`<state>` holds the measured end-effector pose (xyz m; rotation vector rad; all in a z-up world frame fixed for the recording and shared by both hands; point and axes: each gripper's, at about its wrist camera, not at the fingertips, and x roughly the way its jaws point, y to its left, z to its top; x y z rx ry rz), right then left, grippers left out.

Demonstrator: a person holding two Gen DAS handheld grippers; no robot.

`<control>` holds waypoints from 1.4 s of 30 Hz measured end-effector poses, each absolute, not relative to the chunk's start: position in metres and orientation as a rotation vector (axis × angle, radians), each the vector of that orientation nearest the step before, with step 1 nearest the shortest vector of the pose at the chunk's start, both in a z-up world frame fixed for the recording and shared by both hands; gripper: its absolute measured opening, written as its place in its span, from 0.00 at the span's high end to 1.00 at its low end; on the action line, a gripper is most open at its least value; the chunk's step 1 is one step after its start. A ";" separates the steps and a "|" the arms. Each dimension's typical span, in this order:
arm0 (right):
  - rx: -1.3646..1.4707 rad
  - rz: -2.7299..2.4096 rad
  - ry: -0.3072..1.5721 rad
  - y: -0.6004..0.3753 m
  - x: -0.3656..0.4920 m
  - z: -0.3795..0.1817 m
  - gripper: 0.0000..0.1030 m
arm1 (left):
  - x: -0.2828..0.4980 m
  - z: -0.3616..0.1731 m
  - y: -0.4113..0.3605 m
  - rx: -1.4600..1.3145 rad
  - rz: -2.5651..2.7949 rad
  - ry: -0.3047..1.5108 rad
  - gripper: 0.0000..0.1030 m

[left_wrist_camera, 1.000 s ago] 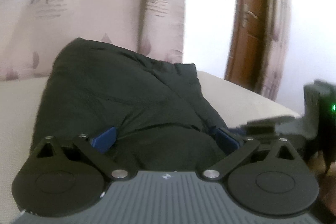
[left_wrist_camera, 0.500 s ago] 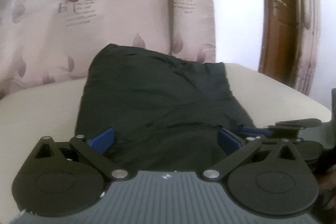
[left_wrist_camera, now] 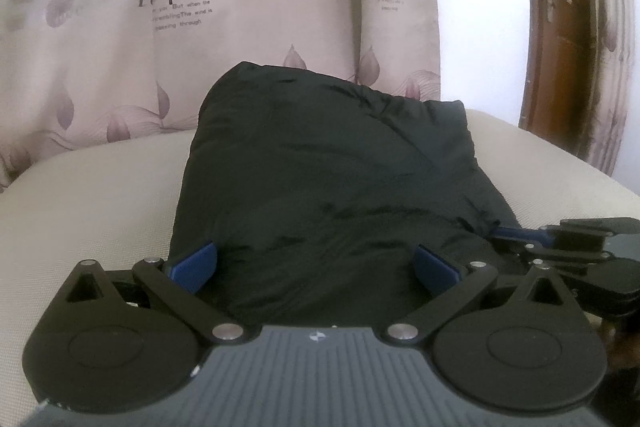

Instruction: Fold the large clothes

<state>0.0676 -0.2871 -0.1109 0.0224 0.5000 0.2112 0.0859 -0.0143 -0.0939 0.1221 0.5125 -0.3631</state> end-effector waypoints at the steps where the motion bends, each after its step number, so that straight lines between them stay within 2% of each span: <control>1: 0.021 0.211 0.499 -0.287 0.068 -0.111 0.88 | 0.086 -0.095 -0.015 0.124 -0.361 0.512 0.00; 20: 0.027 0.209 0.505 -0.289 0.066 -0.108 0.88 | 0.095 -0.116 -0.015 0.108 -0.341 0.549 0.00; 22: 0.029 0.218 0.525 -0.291 0.066 -0.097 0.86 | 0.096 -0.116 -0.015 0.106 -0.341 0.551 0.00; 26: -0.031 0.279 0.418 -0.286 0.064 -0.041 0.86 | 0.097 -0.115 -0.017 0.104 -0.336 0.552 0.00; 29: -0.113 0.361 0.413 -0.265 0.088 0.002 0.86 | 0.095 -0.116 -0.017 0.101 -0.340 0.553 0.00; 33: -0.161 0.452 0.475 -0.233 0.147 0.031 0.86 | 0.094 -0.116 -0.017 0.101 -0.339 0.549 0.00; 36: -0.241 0.469 0.549 -0.205 0.201 0.027 0.86 | 0.094 -0.117 -0.017 0.098 -0.336 0.551 0.00; 42: -0.313 0.434 0.751 -0.170 0.287 -0.020 0.86 | 0.094 -0.116 -0.016 0.089 -0.344 0.553 0.00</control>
